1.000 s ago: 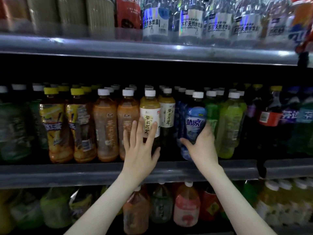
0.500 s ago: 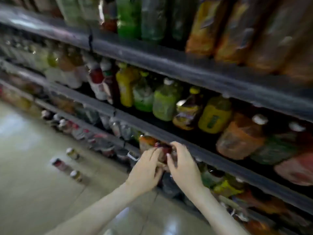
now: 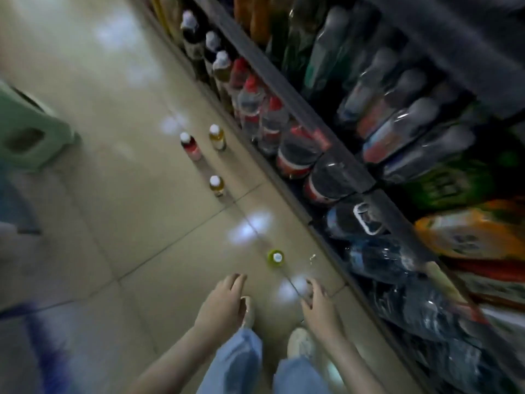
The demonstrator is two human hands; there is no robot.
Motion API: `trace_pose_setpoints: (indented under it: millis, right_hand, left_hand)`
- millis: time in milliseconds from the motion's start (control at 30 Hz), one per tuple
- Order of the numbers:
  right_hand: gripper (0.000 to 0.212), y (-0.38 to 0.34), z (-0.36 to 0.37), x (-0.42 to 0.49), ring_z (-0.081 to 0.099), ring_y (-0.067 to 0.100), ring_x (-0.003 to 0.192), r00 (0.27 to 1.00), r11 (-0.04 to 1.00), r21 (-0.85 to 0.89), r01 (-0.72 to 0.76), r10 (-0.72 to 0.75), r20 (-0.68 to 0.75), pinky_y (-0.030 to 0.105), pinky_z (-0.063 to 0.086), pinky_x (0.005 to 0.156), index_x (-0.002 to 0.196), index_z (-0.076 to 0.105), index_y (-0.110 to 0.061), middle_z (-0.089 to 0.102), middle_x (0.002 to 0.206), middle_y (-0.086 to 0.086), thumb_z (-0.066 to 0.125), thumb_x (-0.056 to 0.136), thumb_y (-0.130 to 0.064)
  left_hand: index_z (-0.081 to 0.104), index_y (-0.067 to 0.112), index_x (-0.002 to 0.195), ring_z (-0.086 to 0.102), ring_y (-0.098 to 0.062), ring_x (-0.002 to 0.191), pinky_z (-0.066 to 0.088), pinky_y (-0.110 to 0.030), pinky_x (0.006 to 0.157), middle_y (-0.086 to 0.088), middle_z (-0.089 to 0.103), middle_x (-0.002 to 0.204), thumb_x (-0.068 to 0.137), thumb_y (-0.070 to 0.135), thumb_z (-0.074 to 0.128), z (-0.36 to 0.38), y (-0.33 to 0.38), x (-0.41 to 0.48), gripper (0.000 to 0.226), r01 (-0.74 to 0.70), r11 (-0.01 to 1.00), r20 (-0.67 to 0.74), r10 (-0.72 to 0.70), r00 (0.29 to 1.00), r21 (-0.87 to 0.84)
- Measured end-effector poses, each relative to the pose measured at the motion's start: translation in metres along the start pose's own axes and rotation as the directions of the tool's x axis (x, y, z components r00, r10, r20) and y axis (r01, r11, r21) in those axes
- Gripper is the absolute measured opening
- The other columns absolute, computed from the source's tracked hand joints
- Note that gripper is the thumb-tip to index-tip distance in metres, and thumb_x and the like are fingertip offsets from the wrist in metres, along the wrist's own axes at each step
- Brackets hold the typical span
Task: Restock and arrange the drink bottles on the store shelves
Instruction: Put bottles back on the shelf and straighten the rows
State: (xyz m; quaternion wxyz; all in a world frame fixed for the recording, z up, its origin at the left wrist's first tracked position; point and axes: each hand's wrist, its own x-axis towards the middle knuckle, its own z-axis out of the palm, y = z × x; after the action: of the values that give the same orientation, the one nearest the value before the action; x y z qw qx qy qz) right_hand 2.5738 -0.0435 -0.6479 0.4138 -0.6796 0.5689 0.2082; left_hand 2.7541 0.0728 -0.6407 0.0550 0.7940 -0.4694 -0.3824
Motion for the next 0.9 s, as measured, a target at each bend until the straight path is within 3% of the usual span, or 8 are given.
trace_pose_setpoints:
  millis: [233, 333, 433, 533, 633, 733, 800, 900]
  right_hand:
    - [0.063, 0.02, 0.129, 0.184, 0.039, 0.034, 0.128, 0.998, 0.996, -0.083, 0.017, -0.022, -0.059, 0.036, 0.035, 0.099, 0.15, 0.022, -0.016, 0.037, 0.142, 0.015, 0.053, 0.096, -0.017]
    - [0.057, 0.037, 0.165, 0.254, 0.044, 0.039, 0.121, 0.996, 0.983, -0.179, 0.041, -0.054, -0.065, 0.041, 0.039, 0.093, 0.146, 0.031, -0.014, 0.043, 0.133, 0.022, 0.055, 0.095, -0.021]
    - [0.04, 0.044, 0.178, 0.284, 0.055, 0.044, 0.105, 0.994, 0.955, -0.289, 0.069, -0.092, -0.064, 0.044, 0.043, 0.077, 0.132, 0.039, -0.007, 0.057, 0.115, 0.028, 0.05, 0.097, -0.022]
    - [0.036, 0.035, 0.165, 0.262, 0.059, 0.044, 0.094, 0.981, 0.924, -0.343, 0.17, -0.193, -0.034, 0.043, 0.043, 0.069, 0.123, 0.042, -0.008, 0.063, 0.107, 0.024, 0.053, 0.094, -0.027]
    - [0.031, 0.006, 0.119, 0.199, 0.062, 0.043, 0.087, 0.973, 0.95, -0.235, 0.207, -0.224, -0.049, 0.042, 0.046, 0.067, 0.109, 0.046, -0.014, 0.067, 0.097, 0.017, 0.059, 0.09, -0.035]
    - [0.027, -0.036, 0.049, 0.114, 0.063, 0.039, 0.077, 0.933, 0.934, -0.088, 0.347, -0.353, -0.068, 0.039, 0.048, 0.063, 0.094, 0.045, -0.02, 0.065, 0.075, 0.0, 0.066, 0.085, -0.035]
    - [0.028, -0.066, -0.002, 0.058, 0.062, 0.022, 0.069, 0.904, 0.906, -0.023, 0.422, -0.422, -0.072, 0.034, 0.044, 0.059, 0.085, 0.042, -0.029, 0.057, 0.066, -0.01, 0.069, 0.082, -0.032]
    - [0.028, -0.109, -0.07, -0.014, 0.055, 0.002, 0.063, 0.878, 0.843, 0.249, 0.477, -0.466, -0.107, 0.019, 0.042, 0.054, 0.083, 0.047, -0.031, 0.058, 0.073, -0.016, 0.074, 0.081, -0.024]
  left_hand:
    - [0.027, 0.009, 0.147, 0.033, -0.022, 0.135, 0.024, -0.022, 0.106, -0.007, 0.032, 0.149, 0.093, 0.012, 0.049, 0.127, -0.079, 0.095, 0.058, 0.159, 0.961, -0.006, -0.165, 0.986, -0.227]
    - [0.028, 0.01, 0.147, 0.031, -0.023, 0.136, 0.026, -0.026, 0.108, -0.008, 0.031, 0.15, 0.093, 0.012, 0.05, 0.169, -0.097, 0.123, 0.059, 0.191, 0.932, -0.017, -0.206, 0.978, -0.307]
    - [0.03, 0.008, 0.147, 0.033, -0.025, 0.134, 0.028, -0.028, 0.107, -0.009, 0.033, 0.148, 0.091, 0.008, 0.05, 0.189, -0.105, 0.137, 0.059, 0.213, 0.908, -0.018, -0.235, 0.972, -0.362]
    - [0.03, 0.008, 0.146, 0.033, -0.025, 0.134, 0.026, -0.024, 0.105, -0.009, 0.032, 0.149, 0.091, 0.007, 0.052, 0.183, -0.096, 0.135, 0.06, 0.198, 0.897, -0.035, -0.23, 0.973, -0.396]
    - [0.024, 0.012, 0.149, 0.026, -0.023, 0.138, 0.025, -0.024, 0.106, -0.006, 0.025, 0.153, 0.089, 0.013, 0.058, 0.148, -0.076, 0.117, 0.069, 0.169, 0.907, 0.045, -0.164, 0.985, -0.387]
    - [0.016, 0.015, 0.151, 0.018, -0.025, 0.142, 0.017, -0.033, 0.114, -0.008, 0.016, 0.156, 0.082, 0.026, 0.068, 0.093, -0.046, 0.09, 0.088, 0.095, 0.955, 0.124, -0.062, 0.99, -0.28]
    - [0.024, 0.013, 0.148, 0.027, -0.025, 0.138, 0.021, -0.036, 0.114, -0.007, 0.03, 0.15, 0.078, 0.031, 0.072, 0.042, -0.022, 0.07, 0.086, 0.049, 0.957, 0.108, -0.018, 0.994, -0.286]
    - [0.049, 0.016, 0.126, 0.054, -0.02, 0.108, 0.04, -0.025, 0.087, -0.001, 0.056, 0.119, 0.074, 0.03, 0.073, -0.049, 0.016, 0.033, 0.059, -0.006, 0.934, 0.001, 0.006, 1.0, -0.358]
